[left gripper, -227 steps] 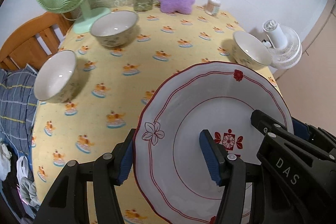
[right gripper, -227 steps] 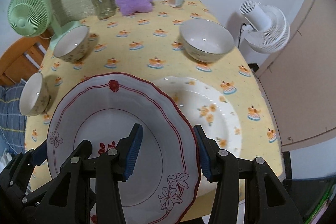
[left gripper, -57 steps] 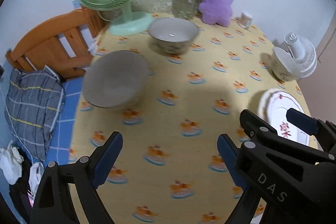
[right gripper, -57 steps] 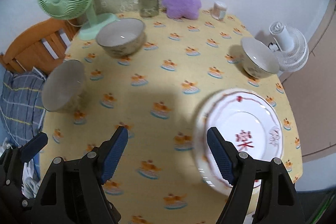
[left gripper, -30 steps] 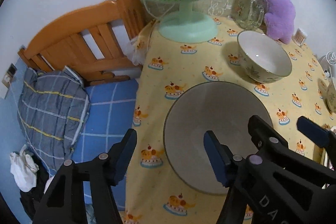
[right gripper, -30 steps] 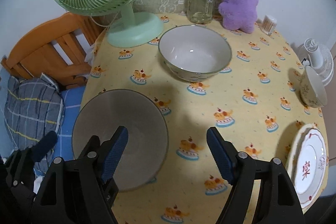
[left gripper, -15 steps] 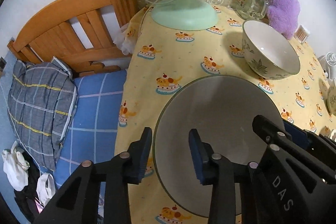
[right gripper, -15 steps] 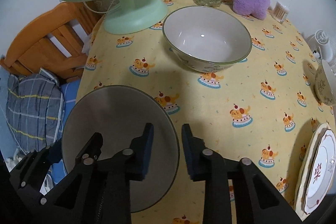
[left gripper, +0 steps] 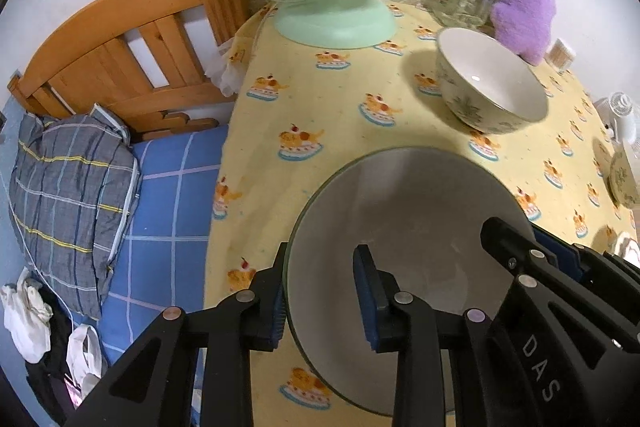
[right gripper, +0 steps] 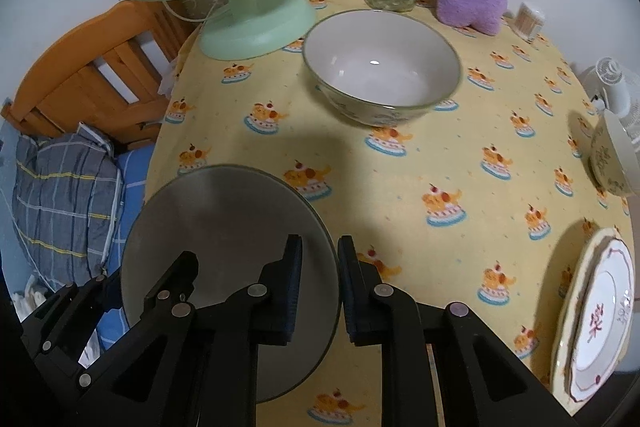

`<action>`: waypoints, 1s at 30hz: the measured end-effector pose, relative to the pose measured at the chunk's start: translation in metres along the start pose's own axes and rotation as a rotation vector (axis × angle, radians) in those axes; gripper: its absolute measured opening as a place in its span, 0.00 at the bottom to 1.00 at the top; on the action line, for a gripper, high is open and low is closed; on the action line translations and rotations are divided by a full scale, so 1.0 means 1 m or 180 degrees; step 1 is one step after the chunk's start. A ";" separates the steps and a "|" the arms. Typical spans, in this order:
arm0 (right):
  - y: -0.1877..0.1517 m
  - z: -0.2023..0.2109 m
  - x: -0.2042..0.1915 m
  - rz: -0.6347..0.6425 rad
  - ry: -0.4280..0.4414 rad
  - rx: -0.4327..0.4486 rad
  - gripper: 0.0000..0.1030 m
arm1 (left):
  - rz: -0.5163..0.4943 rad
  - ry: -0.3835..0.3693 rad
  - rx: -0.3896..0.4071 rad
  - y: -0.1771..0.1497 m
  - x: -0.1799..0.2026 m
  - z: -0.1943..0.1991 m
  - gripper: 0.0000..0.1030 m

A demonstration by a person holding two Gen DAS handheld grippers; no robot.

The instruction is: Organize plates and bowls

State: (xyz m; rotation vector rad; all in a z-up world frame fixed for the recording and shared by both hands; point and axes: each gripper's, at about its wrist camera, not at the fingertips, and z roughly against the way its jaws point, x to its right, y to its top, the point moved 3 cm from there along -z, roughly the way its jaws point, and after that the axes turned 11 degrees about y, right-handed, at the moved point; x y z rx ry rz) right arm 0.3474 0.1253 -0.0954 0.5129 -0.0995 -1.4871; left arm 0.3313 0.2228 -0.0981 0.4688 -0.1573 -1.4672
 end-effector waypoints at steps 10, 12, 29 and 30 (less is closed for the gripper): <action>-0.030 0.037 0.034 -0.0072 -0.0109 0.0016 0.21 | -0.0077 -0.0094 0.0001 -0.031 0.038 0.031 0.28; -0.036 0.044 0.042 -0.0081 -0.0112 0.0013 0.21 | -0.0081 -0.0092 -0.0003 -0.039 0.046 0.038 0.28; -0.090 0.081 0.125 -0.0056 -0.0089 -0.0129 0.21 | -0.0055 -0.0057 -0.0139 -0.097 0.125 0.069 0.28; -0.092 0.082 0.127 -0.0051 -0.0091 -0.0132 0.21 | -0.0050 -0.0063 -0.0144 -0.099 0.127 0.070 0.28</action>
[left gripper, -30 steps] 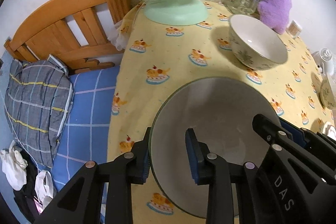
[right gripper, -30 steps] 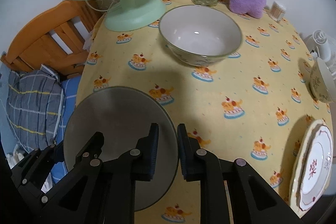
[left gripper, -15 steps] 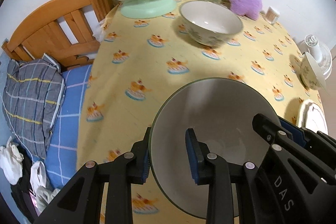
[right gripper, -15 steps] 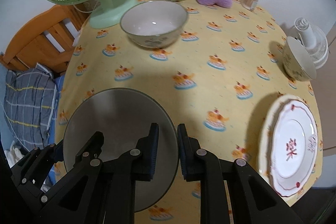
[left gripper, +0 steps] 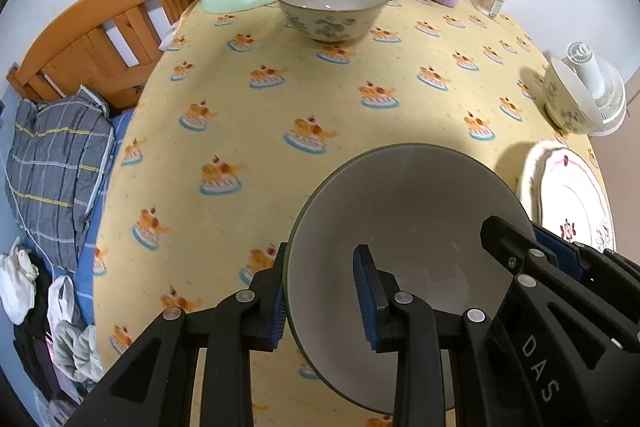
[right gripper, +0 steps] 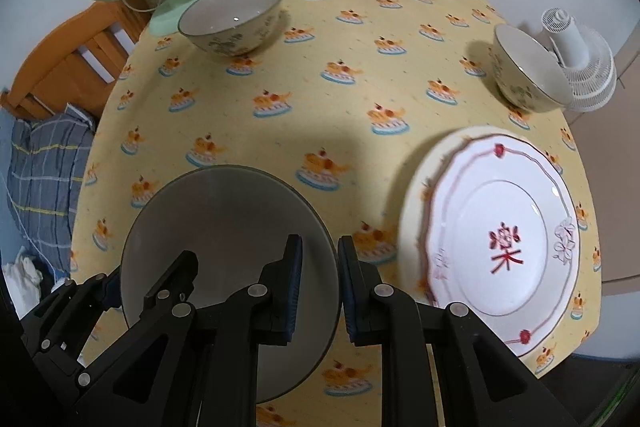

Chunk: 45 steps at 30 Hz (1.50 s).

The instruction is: Organize plates and bowls

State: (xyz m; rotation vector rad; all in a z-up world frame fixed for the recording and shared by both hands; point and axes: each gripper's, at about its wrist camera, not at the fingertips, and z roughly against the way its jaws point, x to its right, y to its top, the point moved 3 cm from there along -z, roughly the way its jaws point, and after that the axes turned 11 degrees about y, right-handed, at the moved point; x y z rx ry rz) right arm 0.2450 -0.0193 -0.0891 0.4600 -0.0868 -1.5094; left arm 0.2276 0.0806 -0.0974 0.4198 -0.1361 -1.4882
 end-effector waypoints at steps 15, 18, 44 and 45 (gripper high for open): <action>-0.026 -0.005 0.023 0.0044 0.0146 -0.0115 0.21 | 0.0015 0.0138 -0.0075 -0.027 0.018 0.001 0.27; -0.026 -0.006 0.021 0.0089 0.0118 -0.0113 0.21 | 0.0035 0.0139 -0.0072 -0.028 0.018 0.001 0.27; 0.011 0.033 -0.013 -0.0142 -0.0059 0.0323 0.75 | -0.0255 -0.0213 0.0267 0.025 -0.019 0.034 0.88; 0.016 0.034 -0.015 -0.0160 -0.0063 0.0357 0.75 | -0.0266 -0.0229 0.0290 0.030 -0.020 0.034 0.89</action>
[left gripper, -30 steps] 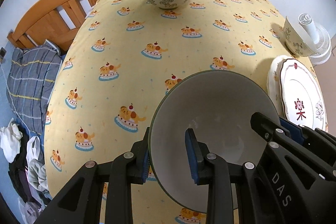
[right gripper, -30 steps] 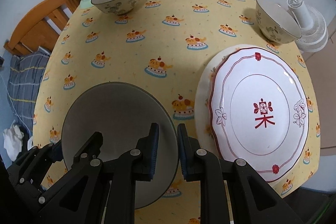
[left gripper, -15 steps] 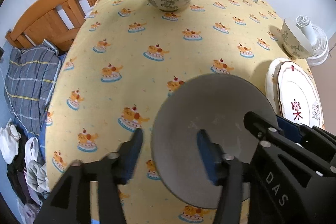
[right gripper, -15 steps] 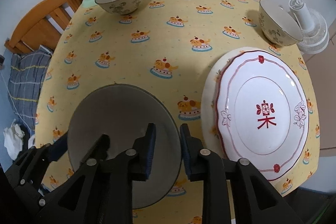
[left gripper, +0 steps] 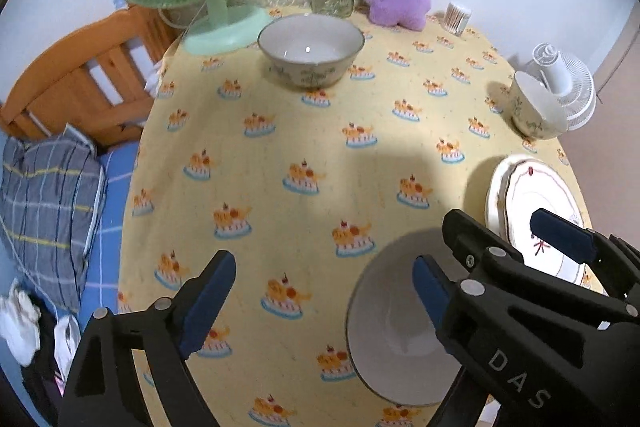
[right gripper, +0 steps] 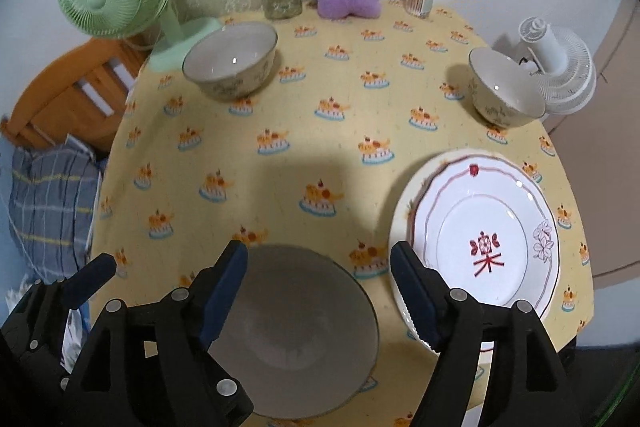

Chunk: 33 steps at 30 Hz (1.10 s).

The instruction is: Organize plates and bowls

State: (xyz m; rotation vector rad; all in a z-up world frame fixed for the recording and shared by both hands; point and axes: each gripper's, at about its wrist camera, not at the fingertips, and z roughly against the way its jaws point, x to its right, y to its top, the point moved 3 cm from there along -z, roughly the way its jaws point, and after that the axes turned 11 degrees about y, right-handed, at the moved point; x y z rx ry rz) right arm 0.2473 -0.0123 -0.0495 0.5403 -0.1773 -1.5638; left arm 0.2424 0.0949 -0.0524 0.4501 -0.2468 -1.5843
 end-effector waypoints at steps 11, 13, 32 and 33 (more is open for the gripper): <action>0.064 -0.019 -0.017 0.0140 -0.0023 0.0124 0.75 | 0.0124 0.0140 0.0173 0.061 -0.013 -0.019 0.89; 0.079 -0.028 -0.019 0.0195 0.0032 0.0111 0.75 | 0.0190 0.0197 0.0173 0.071 -0.015 -0.024 0.89; 0.178 -0.124 -0.020 0.0470 0.0195 0.0024 0.75 | 0.0601 0.0503 0.0110 0.151 -0.019 -0.106 0.88; 0.181 -0.127 -0.019 0.0458 0.0199 0.0027 0.75 | 0.0605 0.0523 0.0120 0.155 -0.019 -0.109 0.88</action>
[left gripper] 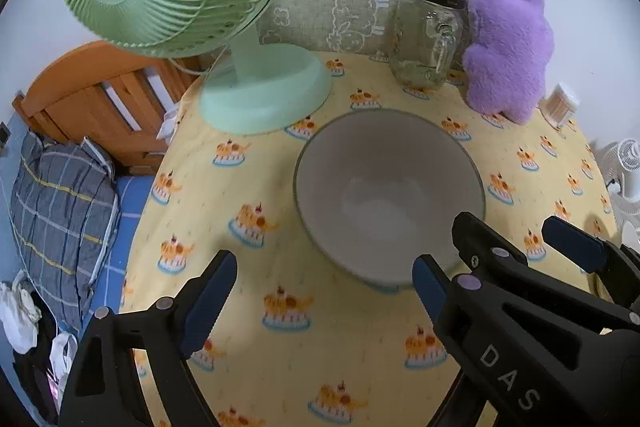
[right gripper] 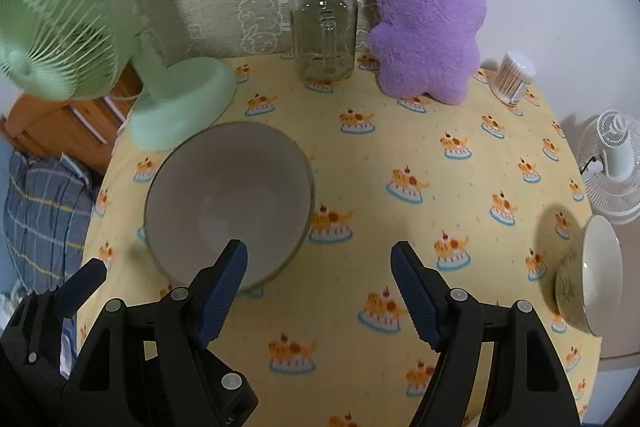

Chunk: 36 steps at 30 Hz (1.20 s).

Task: Organize plates and bowls
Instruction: 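Grasp the second white bowl near the fan with the left gripper, then lift the second bowl and carry it toward the plate stack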

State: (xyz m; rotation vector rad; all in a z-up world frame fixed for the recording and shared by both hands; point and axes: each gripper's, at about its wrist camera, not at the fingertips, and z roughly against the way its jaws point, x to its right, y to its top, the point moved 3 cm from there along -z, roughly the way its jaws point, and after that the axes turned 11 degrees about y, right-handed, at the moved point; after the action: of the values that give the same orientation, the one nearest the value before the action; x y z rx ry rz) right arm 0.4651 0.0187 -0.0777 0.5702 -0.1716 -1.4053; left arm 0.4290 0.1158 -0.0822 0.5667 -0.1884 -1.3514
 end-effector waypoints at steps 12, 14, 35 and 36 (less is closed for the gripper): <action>0.018 -0.030 -0.007 0.0012 0.0215 -0.0037 0.58 | 0.0165 0.0127 -0.0166 0.016 -0.004 -0.036 0.62; 0.019 -0.034 -0.006 0.0003 0.0222 -0.0060 0.49 | 0.0145 0.0124 -0.0176 0.016 -0.003 -0.039 0.53; 0.034 -0.050 0.000 0.0126 0.0039 -0.0011 0.17 | 0.0130 -0.0023 -0.0176 0.028 0.006 -0.056 0.19; 0.035 -0.050 0.000 0.0131 0.0039 -0.0018 0.17 | 0.0127 -0.0016 -0.0180 0.028 0.006 -0.056 0.19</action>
State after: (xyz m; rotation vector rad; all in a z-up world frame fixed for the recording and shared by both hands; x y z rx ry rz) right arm 0.5177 0.0343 -0.1039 0.5676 -0.1686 -1.3616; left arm 0.4799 0.1286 -0.1173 0.5097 -0.1643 -1.3154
